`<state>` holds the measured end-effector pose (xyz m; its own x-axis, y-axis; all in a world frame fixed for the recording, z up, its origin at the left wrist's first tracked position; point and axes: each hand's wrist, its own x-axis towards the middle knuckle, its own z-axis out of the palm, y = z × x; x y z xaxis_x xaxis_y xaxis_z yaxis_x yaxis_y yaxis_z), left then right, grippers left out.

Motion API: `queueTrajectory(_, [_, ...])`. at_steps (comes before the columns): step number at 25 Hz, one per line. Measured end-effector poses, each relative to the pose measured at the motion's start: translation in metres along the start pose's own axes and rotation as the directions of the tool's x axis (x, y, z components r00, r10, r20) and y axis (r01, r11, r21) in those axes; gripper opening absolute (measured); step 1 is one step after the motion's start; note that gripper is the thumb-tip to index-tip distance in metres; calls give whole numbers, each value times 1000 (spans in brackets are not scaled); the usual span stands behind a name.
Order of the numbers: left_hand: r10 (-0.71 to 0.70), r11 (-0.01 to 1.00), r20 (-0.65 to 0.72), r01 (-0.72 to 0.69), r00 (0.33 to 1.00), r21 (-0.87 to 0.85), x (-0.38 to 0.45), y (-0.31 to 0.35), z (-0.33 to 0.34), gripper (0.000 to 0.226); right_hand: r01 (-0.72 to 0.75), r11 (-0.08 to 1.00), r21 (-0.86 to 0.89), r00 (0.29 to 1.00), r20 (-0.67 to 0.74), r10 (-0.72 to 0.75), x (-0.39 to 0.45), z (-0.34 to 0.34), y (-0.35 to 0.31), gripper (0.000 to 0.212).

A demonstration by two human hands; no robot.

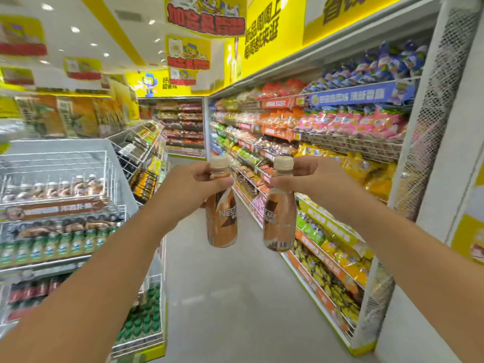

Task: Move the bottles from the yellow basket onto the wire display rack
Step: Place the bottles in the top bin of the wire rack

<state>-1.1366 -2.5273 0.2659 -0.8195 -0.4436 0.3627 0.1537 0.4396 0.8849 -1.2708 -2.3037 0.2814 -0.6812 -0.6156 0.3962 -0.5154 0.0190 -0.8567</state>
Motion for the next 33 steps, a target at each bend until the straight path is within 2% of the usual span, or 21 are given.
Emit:
queueTrajectory(4, [-12,998,-96,17,995,55,-8,-36,-104,24,39,999,33,993,114,-43,44,109,-22,29])
queueTrajectory(11, [-37,993,-199,59,979,107,-12,-85,-284,22,85,992,91,967,234,-105,113,295,-63,27])
queueTrajectory(15, [-59,989,-266,93,962,116,-5,-107,-364,19,110,986,126,957,255,-139,157,381,-78,19])
queueTrajectory(19, [-84,981,-318,135,944,141,11,-139,-424,21,122,984,133,934,320,-159,201,448,-78,27])
queueTrajectory(23, [-105,976,-344,163,933,144,42,-183,-473,29,114,981,158,914,370,-166,255,505,-65,26])
queueTrajectory(33, [-127,968,-413,204,902,148,197,-275,-578,34,166,966,197,868,436,-238,443,615,-27,28])
